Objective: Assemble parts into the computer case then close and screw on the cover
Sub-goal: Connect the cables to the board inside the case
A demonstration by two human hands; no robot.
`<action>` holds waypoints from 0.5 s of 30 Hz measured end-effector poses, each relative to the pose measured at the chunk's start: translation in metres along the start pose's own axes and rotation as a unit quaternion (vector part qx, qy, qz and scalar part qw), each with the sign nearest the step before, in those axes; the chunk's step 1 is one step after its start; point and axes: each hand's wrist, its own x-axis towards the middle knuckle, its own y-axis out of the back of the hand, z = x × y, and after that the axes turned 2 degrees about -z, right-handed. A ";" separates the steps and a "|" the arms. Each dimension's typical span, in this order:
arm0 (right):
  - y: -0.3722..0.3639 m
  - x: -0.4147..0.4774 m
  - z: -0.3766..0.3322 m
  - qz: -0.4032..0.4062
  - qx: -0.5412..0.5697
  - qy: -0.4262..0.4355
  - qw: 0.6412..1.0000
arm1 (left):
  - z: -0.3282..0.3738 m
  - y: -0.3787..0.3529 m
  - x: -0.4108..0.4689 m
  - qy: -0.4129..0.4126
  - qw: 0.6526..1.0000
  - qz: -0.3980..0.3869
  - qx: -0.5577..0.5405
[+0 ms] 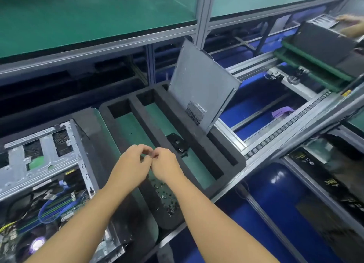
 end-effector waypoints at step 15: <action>0.022 0.127 0.087 0.023 0.021 -0.072 0.997 | -0.030 -0.043 0.021 0.138 0.988 -0.059 -0.047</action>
